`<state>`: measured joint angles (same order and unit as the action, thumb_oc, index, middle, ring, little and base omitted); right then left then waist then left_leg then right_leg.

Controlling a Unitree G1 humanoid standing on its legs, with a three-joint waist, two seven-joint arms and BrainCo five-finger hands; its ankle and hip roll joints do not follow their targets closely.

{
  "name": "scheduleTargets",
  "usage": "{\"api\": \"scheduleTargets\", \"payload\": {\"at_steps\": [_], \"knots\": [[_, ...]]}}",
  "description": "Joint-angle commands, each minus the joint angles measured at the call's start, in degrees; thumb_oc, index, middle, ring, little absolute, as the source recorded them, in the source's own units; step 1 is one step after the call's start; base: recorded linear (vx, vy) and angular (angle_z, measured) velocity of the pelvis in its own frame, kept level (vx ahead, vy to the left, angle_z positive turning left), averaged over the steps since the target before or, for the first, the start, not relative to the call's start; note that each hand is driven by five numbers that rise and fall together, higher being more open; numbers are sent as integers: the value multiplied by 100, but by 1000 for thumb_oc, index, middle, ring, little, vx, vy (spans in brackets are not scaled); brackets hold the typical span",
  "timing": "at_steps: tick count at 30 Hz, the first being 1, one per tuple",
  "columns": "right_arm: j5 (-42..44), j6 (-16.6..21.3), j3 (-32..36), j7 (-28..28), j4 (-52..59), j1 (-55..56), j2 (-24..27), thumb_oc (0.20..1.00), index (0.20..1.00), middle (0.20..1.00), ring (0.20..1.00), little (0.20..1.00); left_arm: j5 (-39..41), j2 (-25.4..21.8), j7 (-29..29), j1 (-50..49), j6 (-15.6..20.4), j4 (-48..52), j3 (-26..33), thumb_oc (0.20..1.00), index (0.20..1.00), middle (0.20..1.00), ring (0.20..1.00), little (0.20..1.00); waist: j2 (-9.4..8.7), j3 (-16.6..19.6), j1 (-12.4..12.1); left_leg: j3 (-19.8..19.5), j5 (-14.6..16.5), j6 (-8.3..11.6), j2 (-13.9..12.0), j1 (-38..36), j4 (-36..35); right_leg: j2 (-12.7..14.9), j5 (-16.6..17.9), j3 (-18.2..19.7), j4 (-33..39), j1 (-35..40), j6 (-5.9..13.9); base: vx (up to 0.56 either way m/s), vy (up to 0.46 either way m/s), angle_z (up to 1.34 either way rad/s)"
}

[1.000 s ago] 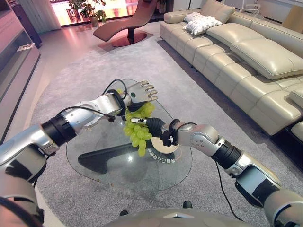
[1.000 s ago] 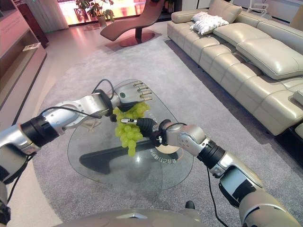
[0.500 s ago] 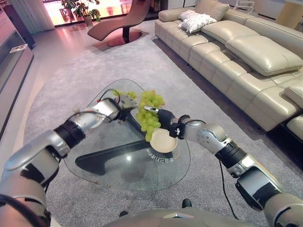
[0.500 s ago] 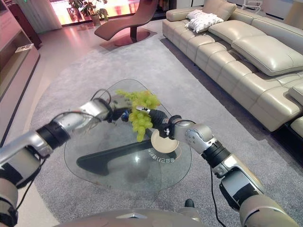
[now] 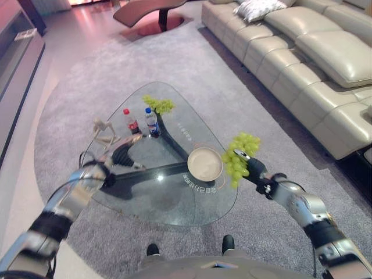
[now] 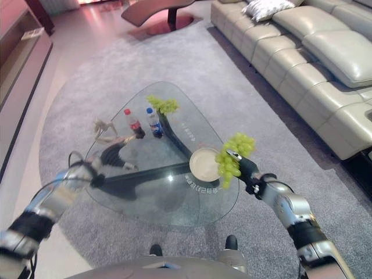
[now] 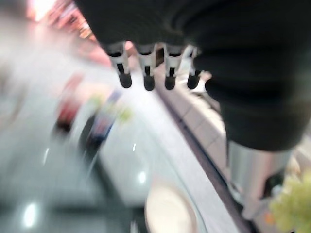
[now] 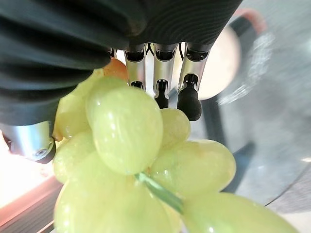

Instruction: Pick up fruits into the plate

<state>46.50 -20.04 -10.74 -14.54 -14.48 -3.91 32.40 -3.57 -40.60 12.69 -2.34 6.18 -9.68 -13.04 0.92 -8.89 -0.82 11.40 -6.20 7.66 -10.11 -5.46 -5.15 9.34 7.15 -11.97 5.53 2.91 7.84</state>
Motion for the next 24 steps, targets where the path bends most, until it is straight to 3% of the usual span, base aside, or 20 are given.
{"api": "scheduleTargets", "payload": {"at_steps": [1, 7, 14, 24], "knots": [[38, 589, 229, -79, 114, -814, -212, 200, 200, 200, 200, 200, 900, 107, 33, 422, -148, -330, -124, 1000, 1000, 1000, 1000, 1000, -231, -28, -182, -202, 452, -224, 132, 109, 230, 177, -489, -402, -279, 309, 52, -13, -20, 18], [-526, 818, 87, 520, -964, -1426, -69, 200, 200, 200, 200, 200, 1512, 967, -760, 353, -386, -1872, -312, 1000, 1000, 1000, 1000, 1000, -292, -414, -355, -359, 409, -256, 201, 420, 227, 121, -504, -403, -384, 35, -8, -116, -26, 13], [-1159, 1005, 6, 1157, -2110, -2035, 1, 200, 200, 200, 200, 200, 1550, 1485, -1499, 447, -279, -3361, 43, 1000, 1000, 1000, 1000, 1000, -326, -784, -539, -614, 375, -299, 292, 728, 229, 58, -558, -411, -523, -214, -87, -65, -51, 11], [-1901, 1269, -5, 1309, -3052, -2876, 321, 200, 200, 200, 200, 200, 1378, 1623, -2029, 709, 36, -4221, 199, 1000, 1000, 1000, 1000, 1000, -1, -1422, -687, -803, 347, -352, 506, 1271, 440, 58, -660, -413, -866, -725, -205, -60, 26, 9]]}}
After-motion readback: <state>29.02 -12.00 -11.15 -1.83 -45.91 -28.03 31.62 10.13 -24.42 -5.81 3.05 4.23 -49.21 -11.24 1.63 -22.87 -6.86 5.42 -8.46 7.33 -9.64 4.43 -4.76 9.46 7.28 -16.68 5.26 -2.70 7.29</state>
